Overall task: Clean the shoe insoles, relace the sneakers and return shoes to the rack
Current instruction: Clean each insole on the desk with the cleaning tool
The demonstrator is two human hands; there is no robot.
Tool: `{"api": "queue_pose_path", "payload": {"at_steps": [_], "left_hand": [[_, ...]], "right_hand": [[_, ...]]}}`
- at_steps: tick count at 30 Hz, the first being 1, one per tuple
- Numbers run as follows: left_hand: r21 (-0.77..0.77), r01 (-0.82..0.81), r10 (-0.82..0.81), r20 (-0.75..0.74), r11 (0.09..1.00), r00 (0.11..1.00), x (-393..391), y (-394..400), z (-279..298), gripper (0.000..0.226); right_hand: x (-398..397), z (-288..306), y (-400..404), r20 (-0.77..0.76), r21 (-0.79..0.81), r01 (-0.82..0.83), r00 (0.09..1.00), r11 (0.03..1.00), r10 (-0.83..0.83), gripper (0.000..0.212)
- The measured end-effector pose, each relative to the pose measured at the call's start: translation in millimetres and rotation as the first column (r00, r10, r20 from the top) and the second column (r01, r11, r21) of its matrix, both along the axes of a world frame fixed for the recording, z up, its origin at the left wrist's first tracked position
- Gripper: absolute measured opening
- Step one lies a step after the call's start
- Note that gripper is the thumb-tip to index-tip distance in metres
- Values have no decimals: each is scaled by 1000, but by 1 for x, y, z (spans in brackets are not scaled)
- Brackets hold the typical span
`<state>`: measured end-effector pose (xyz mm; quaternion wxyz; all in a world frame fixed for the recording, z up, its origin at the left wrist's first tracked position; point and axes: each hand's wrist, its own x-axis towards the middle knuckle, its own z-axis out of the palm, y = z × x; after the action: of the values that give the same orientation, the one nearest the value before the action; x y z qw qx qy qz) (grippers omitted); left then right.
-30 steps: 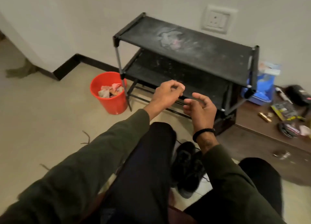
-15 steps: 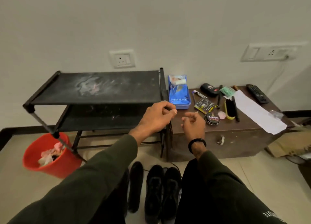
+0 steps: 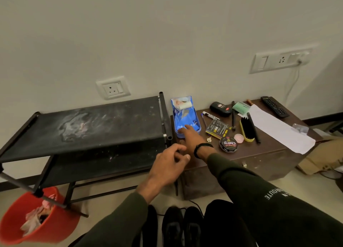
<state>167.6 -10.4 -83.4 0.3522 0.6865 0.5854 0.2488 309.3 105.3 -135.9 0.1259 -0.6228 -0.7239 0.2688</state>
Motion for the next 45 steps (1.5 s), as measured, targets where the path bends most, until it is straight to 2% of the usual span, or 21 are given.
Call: {"api": "queue_pose_path", "payload": {"at_steps": [11,15,19,23,27,30,37,41,45], "left_hand": [[-76,-74,79,73,994,994,-37,-19,-22,29],[-77,-55,61,73,996,995,-43,-31,-27,31],[-4,14,-14,-38,1000,999,-40,-31,-27,41],[89,164,-141,-219,982,965,-24,-18,-38,54],[7,253,-231,-383,967,895,-2,9,-51,67],[-39,248,-241,-425,968,872,10,24,-68,59],[131,239,-163,-428,962,889,9,28,-97,40],[116,248,-168,-465,962,869,7,35,-99,33],[43,262,-200,-528,964,825,12,47,-94,34]], "right_hand": [[13,-18,-45,22,42,11,1000,999,-12,38],[22,-23,-64,65,61,89,994,994,-93,33],[24,-11,-55,116,221,208,964,953,-238,31],[12,-7,-27,95,281,159,977,947,-192,27],[-3,-11,-1,193,240,158,959,958,-206,25],[-10,-15,10,297,190,200,921,961,-250,23],[-7,-28,18,478,280,91,850,956,-221,21],[-7,-33,16,429,324,89,873,942,-230,17],[7,-37,24,198,299,131,960,945,-196,16]]}}
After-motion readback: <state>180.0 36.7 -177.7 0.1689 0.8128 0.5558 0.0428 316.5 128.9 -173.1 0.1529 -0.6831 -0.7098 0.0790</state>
